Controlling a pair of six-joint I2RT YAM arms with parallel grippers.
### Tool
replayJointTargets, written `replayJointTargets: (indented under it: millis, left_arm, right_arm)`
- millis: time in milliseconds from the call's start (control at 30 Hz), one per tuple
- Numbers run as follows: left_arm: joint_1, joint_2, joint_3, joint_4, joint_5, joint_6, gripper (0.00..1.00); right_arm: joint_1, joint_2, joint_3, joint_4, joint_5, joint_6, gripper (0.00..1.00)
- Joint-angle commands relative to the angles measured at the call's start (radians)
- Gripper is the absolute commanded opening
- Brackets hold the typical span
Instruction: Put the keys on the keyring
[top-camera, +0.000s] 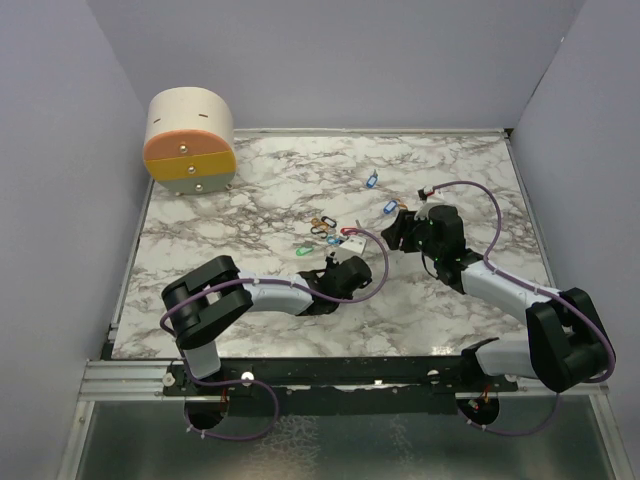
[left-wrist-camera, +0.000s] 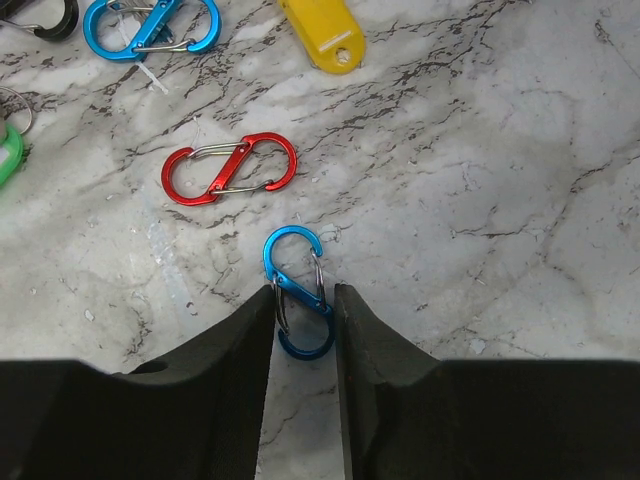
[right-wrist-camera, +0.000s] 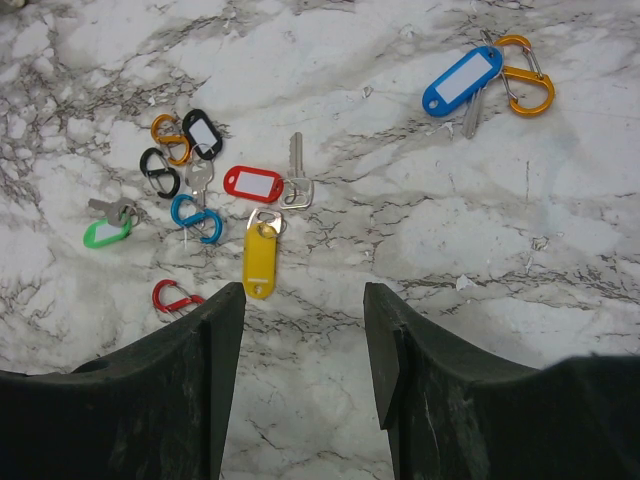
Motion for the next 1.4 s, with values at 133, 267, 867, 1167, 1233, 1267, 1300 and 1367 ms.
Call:
replayJointTargets:
  millis: [133,267,867,1167,1233,1267,1300,1367]
  left_arm:
    - [0.018,-0.011,-0.029,-0.020,0.006,0.002,0.06]
    - [0.020,-0.022,-0.033,-0.020,0.002,0.009,0.00]
    - [0.045,-0.249,-0.065,-0.061,-0.052,0.082,0.00]
    - [0.048,-0.192,-0.077,0.013,0.085,0.166,0.64]
    - [0.047,-0.166,-0.073,0.036,0.123,0.199,0.69]
    - [0.047,-0.154,-0.069,0.045,0.137,0.212,0.70]
    - [0.047,-0.143,-0.066,0.053,0.150,0.225,0.70]
    - [0.047,-0.127,-0.067,0.079,0.183,0.256,0.70]
  right_arm:
    - [0.004,-0.019,-0.008,0.001,0.028,0.006,0.51]
    - [0.004,-0.015,-0.006,0.002,0.022,0.000,0.51]
    - [0.035,0.146,0.058,0.019,-0.095,-0.064,0.46]
    - [0.043,0.110,0.057,-0.009,-0.049,-0.054,0.47]
    - [0.043,0.089,0.049,-0.012,-0.020,-0.038,0.51]
    - [0.043,0.078,0.044,-0.013,-0.003,-0.028,0.52]
    - [0.043,0.067,0.038,-0.016,0.012,-0.016,0.54]
    - [0.043,0.045,0.032,-0.022,0.051,-0.002,0.55]
